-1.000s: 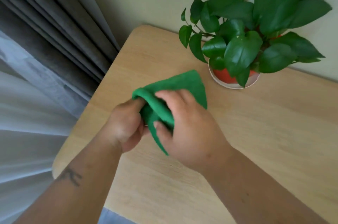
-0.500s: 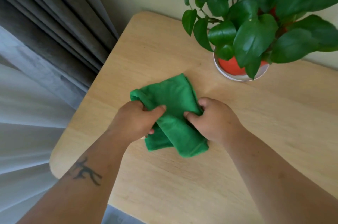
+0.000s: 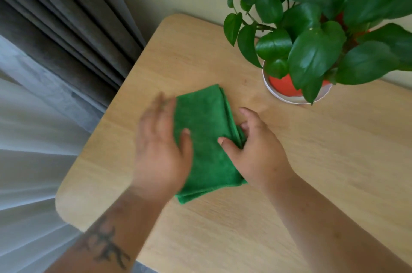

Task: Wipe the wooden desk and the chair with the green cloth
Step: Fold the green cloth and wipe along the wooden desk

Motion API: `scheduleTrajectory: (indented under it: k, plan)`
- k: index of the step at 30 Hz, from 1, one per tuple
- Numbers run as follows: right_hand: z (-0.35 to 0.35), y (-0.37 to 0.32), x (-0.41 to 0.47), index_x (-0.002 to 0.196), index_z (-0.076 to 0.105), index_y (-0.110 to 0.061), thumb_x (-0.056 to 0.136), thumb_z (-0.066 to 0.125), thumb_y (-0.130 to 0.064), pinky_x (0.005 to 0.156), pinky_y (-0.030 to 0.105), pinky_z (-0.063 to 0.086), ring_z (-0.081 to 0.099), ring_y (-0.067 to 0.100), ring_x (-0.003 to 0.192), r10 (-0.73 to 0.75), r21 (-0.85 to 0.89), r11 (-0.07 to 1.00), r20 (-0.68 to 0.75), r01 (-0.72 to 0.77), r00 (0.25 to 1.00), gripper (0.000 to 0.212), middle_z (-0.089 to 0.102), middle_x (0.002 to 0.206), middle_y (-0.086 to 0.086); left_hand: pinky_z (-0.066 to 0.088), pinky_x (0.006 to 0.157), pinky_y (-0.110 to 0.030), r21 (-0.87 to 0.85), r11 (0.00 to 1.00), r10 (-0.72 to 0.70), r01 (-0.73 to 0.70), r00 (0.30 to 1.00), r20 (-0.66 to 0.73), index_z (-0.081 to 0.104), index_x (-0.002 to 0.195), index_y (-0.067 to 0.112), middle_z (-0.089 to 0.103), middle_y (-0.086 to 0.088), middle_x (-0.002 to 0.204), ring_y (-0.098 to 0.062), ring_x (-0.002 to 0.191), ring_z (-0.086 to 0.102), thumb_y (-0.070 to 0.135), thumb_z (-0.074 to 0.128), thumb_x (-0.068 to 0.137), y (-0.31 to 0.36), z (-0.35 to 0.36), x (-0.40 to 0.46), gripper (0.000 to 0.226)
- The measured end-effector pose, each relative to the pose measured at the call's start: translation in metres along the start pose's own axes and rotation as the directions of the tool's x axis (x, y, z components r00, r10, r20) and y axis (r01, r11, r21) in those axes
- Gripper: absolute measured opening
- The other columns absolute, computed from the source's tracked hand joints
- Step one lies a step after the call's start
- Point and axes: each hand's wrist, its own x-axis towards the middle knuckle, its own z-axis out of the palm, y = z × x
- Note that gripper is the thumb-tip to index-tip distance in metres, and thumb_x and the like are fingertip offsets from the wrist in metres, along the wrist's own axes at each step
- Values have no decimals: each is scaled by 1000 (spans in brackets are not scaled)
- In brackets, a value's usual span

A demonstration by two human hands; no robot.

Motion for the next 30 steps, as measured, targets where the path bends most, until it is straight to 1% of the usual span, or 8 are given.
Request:
scheduleTrajectory:
  k: [2,4,9,12,16,18,21,30]
  plan:
    - [10,-2,-6,147,45,-21,90,69,-38,101,44,48,56,24,121,-226,-173,964,-134,201,965,64,55,139,3,10,125,-45,73,997,-12,-4,975,221,22,157,18,16,-9,167,-25,154,8,43,33,98,13,24,-11,65]
    - [26,-2,-1,146,50,-15,96,58,-32,111,51,39,49,31,133,-395,-286,891,-104,353,913,54,52,148,11,-1,125,-48,234,971,-124,45,935,332,9,159,20,-3,-6,169,-23,154,-10,55,10,95,11,46,-3,73]
    - [33,38,13,159,27,-15,102,18,-60,126,52,8,11,27,157,-250,-465,850,57,247,967,73,24,167,11,-5,124,-50,450,872,-4,-193,917,400,-11,157,28,-14,-5,168,-26,154,-13,73,10,90,-22,49,58,84]
    - [29,45,9,157,35,-15,101,25,-60,125,54,13,13,28,157,-243,-491,836,66,244,968,72,25,167,10,1,124,-50,450,833,69,-323,866,495,-7,157,39,-15,0,168,-23,154,-12,76,18,84,-37,42,118,85]
    - [34,44,11,155,39,-16,99,35,-59,124,56,16,16,29,156,-251,-488,838,51,243,967,70,27,167,10,8,121,-58,358,917,19,-175,917,399,32,148,28,7,-2,169,-27,155,3,69,36,78,-21,57,199,81]
    - [32,45,10,155,38,-17,99,35,-59,124,56,16,15,28,156,-247,-490,838,51,240,968,70,28,167,9,7,120,-63,418,895,0,-155,938,348,23,152,24,4,-2,169,-30,155,0,76,31,84,-12,72,216,86]
    - [32,44,9,158,33,-19,100,31,-59,125,55,13,10,27,157,-239,-503,830,72,242,968,70,22,169,8,4,119,-66,455,855,58,-248,918,392,-5,157,31,-8,1,169,-33,154,-7,80,20,85,-14,77,214,91]
    - [31,41,7,158,30,-16,99,25,-56,126,53,6,10,28,157,-236,-493,837,67,237,970,72,20,169,10,0,119,-66,405,763,243,-504,804,542,-8,156,42,-14,4,168,-30,154,-14,78,15,87,-18,51,97,81]
